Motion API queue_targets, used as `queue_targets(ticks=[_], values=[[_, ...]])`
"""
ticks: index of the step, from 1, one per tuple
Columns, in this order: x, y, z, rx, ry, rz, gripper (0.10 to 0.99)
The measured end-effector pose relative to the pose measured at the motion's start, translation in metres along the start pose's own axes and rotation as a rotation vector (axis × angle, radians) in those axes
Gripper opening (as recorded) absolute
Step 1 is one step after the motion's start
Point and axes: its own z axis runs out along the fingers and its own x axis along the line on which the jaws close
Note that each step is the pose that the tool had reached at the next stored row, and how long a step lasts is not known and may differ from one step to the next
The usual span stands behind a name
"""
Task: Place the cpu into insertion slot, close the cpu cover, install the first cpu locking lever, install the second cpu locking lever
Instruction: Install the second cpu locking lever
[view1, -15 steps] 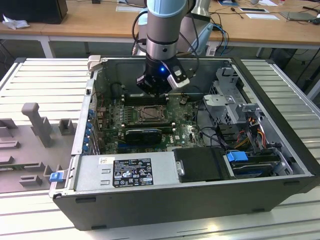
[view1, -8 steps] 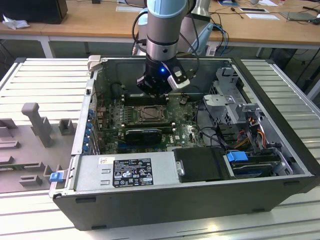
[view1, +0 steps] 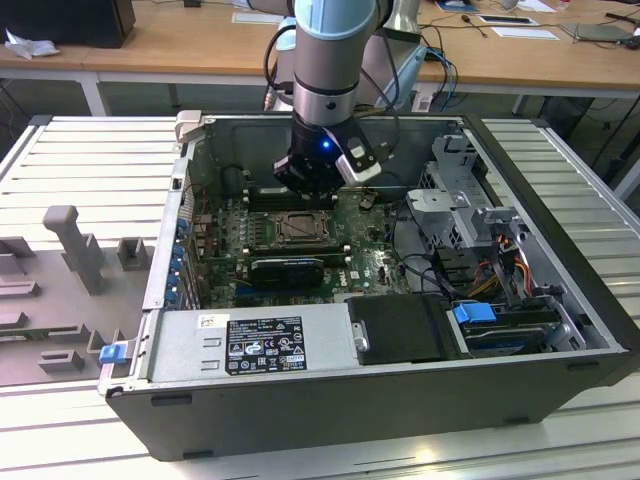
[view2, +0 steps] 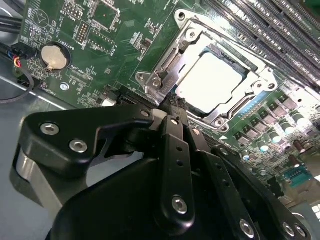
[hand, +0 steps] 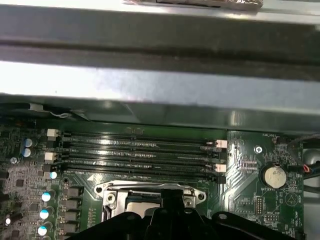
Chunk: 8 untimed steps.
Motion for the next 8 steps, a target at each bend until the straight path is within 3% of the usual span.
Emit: queue_targets(ticks=[8], values=[[0.0006,-0.0100,-0.0014,0.000,0.0000,0.000,0.106]])
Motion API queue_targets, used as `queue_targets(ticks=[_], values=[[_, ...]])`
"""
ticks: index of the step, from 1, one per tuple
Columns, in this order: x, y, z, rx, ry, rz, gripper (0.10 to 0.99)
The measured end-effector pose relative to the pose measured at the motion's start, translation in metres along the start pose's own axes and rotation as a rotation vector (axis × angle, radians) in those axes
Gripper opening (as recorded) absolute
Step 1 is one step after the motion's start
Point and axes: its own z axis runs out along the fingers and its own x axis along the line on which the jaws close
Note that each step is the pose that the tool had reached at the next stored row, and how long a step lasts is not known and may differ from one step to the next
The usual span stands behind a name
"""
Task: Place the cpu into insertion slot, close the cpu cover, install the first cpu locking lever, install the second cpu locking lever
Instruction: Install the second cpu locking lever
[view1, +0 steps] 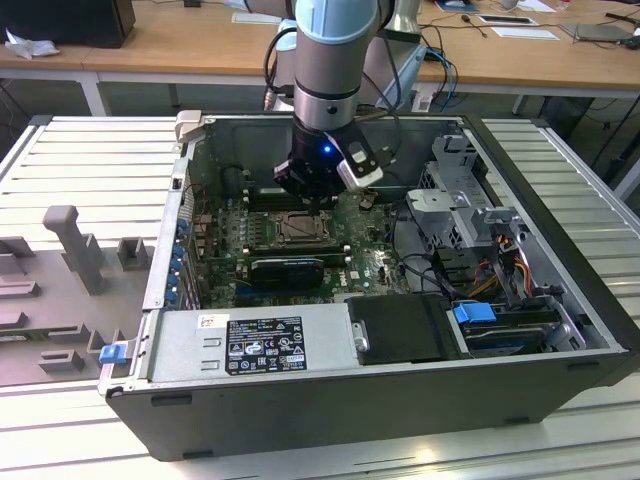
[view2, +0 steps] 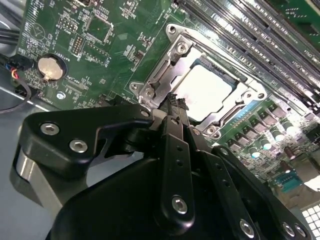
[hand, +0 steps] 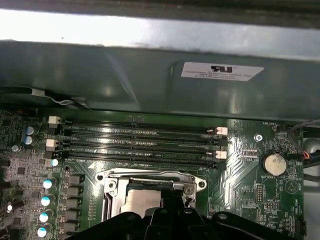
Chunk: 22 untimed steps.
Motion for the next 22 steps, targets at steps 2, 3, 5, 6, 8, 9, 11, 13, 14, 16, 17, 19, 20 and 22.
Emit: queue_targets(ticks=[2,3,5,6,8,9,11,13,14,16,17,19,20,22], values=[[0.0000,0.0001,-0.0026,0.000,-0.0001,0.000,0.106],[-0.0001,0.0003,-0.0049,0.000,0.0000,0.000,0.106],[-0.0001,0.0009,-0.0097,0.000,-0.0001,0.000,0.106],[-0.0001,0.0007,-0.0101,0.000,-0.0002,0.000,0.106],[0.0000,-0.0009,-0.0103,0.000,-0.0001,0.000,0.106],[0.0002,-0.0037,-0.0105,0.000,-0.0001,0.000,0.106],[0.0004,-0.0072,-0.0106,0.000,0.0000,0.000,0.106],[0.0006,-0.0117,-0.0107,0.000,-0.0001,0.000,0.106],[0.0007,-0.0123,-0.0108,0.000,-0.0001,0.000,0.106],[0.0008,-0.0135,-0.0109,0.000,-0.0001,0.000,0.106],[0.0008,-0.0139,-0.0111,0.000,-0.0001,0.000,0.106],[0.0009,-0.0143,-0.0124,0.000,0.0000,0.000,0.106],[0.0009,-0.0144,-0.0137,0.000,-0.0001,0.000,0.106],[0.0009,-0.0143,-0.0169,0.000,0.0000,0.000,0.106]])
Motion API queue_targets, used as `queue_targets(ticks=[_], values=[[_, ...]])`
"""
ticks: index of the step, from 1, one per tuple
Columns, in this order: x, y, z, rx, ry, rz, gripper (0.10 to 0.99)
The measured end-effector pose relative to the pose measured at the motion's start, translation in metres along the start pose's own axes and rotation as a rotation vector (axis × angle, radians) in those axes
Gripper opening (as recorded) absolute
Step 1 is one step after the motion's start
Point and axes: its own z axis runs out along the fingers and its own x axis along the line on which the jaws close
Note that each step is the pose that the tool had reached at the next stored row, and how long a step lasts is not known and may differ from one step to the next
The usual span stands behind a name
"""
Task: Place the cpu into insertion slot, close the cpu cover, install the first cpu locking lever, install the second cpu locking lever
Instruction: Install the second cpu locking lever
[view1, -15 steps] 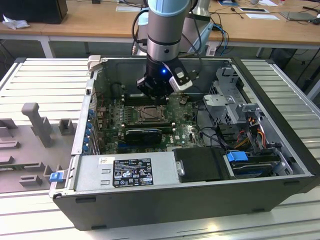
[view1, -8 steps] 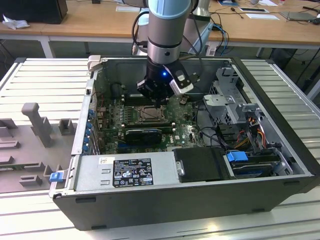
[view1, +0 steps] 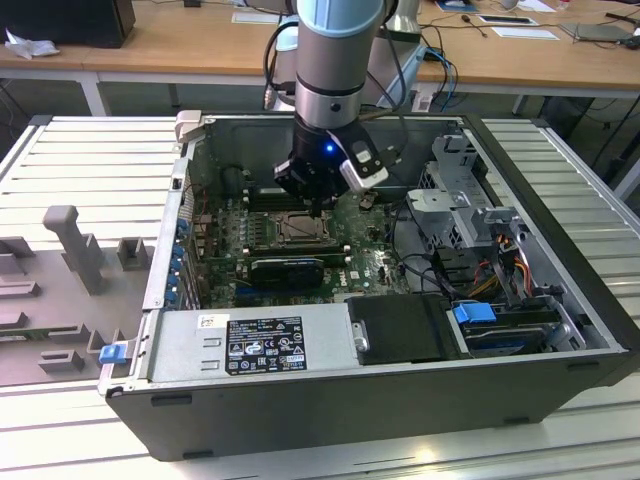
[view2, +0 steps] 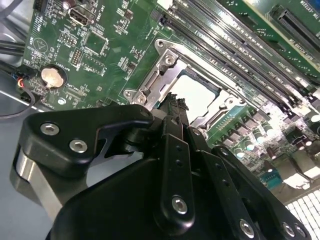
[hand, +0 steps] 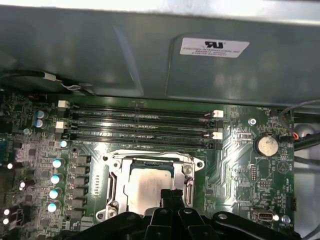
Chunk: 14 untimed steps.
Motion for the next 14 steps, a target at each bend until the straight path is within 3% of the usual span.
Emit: queue_targets(ticks=[5,11,14], values=[[0.0003,-0.0038,-0.0011,0.000,0.0000,0.000,0.106],[0.0014,-0.0195,-0.0025,-0.001,-0.0001,0.000,0.106],[0.0017,-0.0222,-0.0051,0.000,0.0000,0.000,0.106]])
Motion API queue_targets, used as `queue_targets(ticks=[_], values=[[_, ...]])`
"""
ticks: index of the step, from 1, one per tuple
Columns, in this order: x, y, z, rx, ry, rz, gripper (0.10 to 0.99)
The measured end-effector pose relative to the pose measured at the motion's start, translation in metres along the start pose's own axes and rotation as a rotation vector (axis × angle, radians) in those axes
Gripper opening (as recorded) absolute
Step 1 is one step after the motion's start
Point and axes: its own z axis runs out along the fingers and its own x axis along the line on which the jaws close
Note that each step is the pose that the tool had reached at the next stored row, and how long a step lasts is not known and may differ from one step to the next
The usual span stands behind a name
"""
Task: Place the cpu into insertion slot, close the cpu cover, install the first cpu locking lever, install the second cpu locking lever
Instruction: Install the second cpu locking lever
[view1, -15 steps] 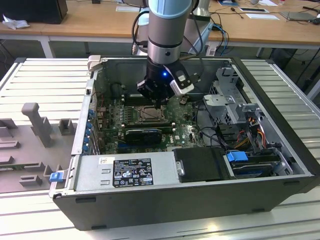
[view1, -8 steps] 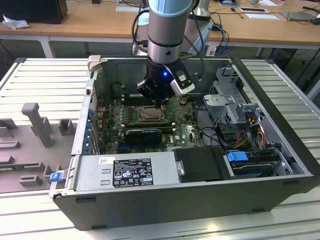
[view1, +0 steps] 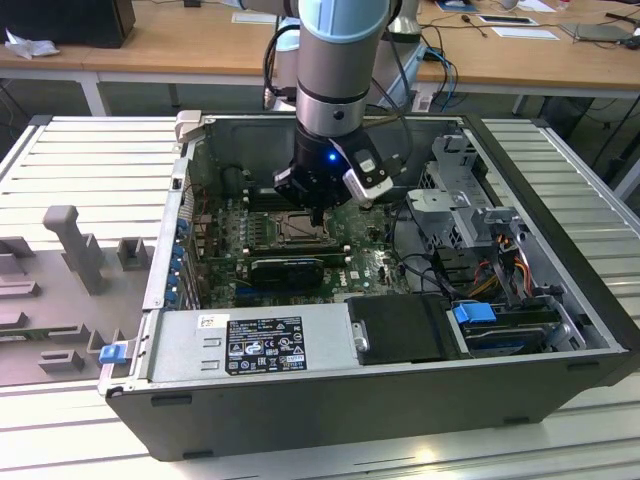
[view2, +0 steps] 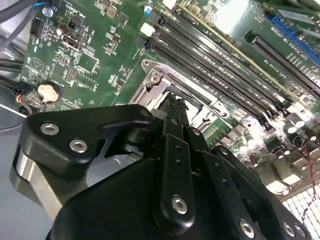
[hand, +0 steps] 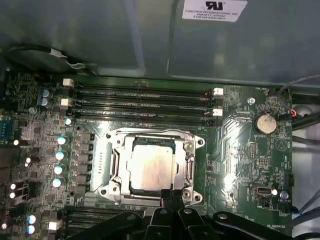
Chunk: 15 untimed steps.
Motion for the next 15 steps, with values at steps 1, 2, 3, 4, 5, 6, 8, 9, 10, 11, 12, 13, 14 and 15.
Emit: queue_targets(ticks=[1,2,3,4,5,6,8,9,10,11,12,13,14,15], values=[[0.0000,-0.0004,-0.0029,0.000,0.0000,0.000,0.106],[0.0009,-0.0031,-0.0032,0.000,-0.0001,0.000,0.106],[0.0019,-0.0058,-0.0036,0.000,-0.0001,0.000,0.106],[0.0026,-0.0081,-0.0037,0.000,-0.0001,0.000,0.106],[0.0031,-0.0124,-0.0038,-0.002,-0.0004,0.000,0.106],[0.0032,-0.0136,-0.0038,-0.004,0.0006,0.000,0.106],[0.0034,-0.0176,-0.0040,-0.030,0.0021,0.000,0.106],[0.0035,-0.0195,-0.0039,-0.035,0.0020,0.000,0.106],[0.0038,-0.0218,-0.0038,-0.037,0.0019,0.000,0.106],[0.0048,-0.0228,-0.0037,-0.037,0.0020,0.000,0.106],[0.0107,-0.0231,-0.0036,-0.037,0.0020,-0.001,0.106],[0.0160,-0.0235,-0.0036,-0.037,0.0021,-0.001,0.106],[0.0188,-0.0239,-0.0035,-0.037,0.0021,-0.001,0.106],[0.0216,-0.0240,-0.0034,-0.037,0.0021,-0.002,0.106]])
